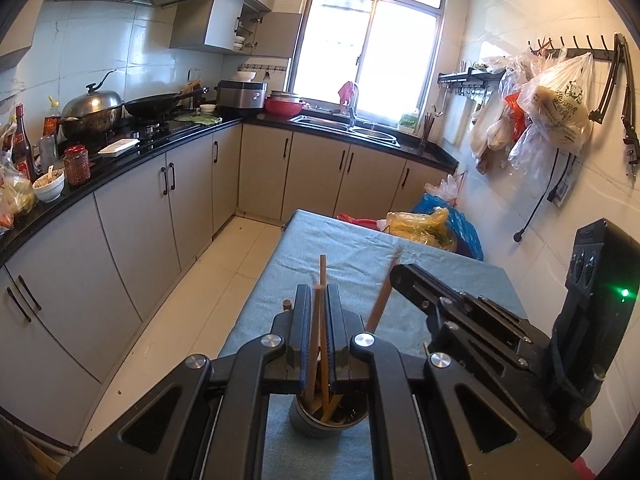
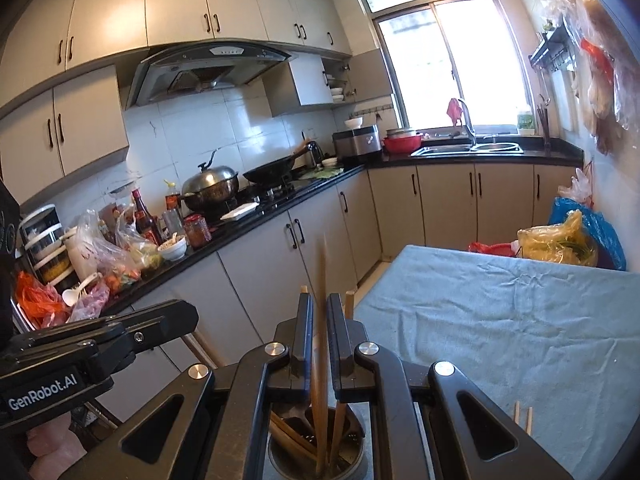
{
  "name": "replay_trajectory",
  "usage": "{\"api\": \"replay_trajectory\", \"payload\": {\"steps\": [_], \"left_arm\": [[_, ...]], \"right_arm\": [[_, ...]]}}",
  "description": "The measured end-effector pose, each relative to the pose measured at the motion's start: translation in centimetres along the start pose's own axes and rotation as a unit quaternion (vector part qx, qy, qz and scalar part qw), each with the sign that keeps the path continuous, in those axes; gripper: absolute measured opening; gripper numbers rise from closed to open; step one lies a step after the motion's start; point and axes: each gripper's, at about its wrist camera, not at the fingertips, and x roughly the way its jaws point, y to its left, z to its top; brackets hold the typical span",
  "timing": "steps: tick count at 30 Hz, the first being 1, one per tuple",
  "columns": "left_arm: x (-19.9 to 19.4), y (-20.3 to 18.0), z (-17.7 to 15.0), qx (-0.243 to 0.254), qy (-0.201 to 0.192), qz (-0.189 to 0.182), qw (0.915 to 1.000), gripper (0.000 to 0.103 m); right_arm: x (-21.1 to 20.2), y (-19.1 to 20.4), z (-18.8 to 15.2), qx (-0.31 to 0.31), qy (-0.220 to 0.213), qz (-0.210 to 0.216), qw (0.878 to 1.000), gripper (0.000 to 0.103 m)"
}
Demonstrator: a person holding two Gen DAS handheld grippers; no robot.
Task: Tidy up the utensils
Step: 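Lower both chopsticks into the holder and open both tools, then move both tools back over the last two chopsticks on the cloth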
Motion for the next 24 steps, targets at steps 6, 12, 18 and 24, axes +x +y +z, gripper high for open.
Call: {"api": "replay_trajectory", "payload": {"steps": [6, 12, 18, 24], "left_arm": [[-0.7, 0.0, 0.1, -0.002, -0.004, 0.001, 1.0000, 0.007], [-1.6, -0.5, -0.3, 0.003, -0.009, -0.003, 0.9999, 0.007], [-2.2, -1.9, -1.1, 0.016, -0.006, -0.015, 0.9997, 0.007], [-1.9, -5.1, -2.8, 0.045, 0.012, -0.038, 0.9982, 0.014]], "right_arm": [[-1.3, 0.1, 0.5, 0.003, -0.013, 0.004, 1.000, 0.008], [-3.9, -0.9, 0.7, 0.020, -0.033, 0.004, 0.999, 0.008], [-6.6, -3.7, -0.1, 0.049, -0.037, -0.011, 0.998, 0.008], [-8.9, -7.8, -2.2, 0.078, -0.024, -0.042, 0.996, 0.014]]}}
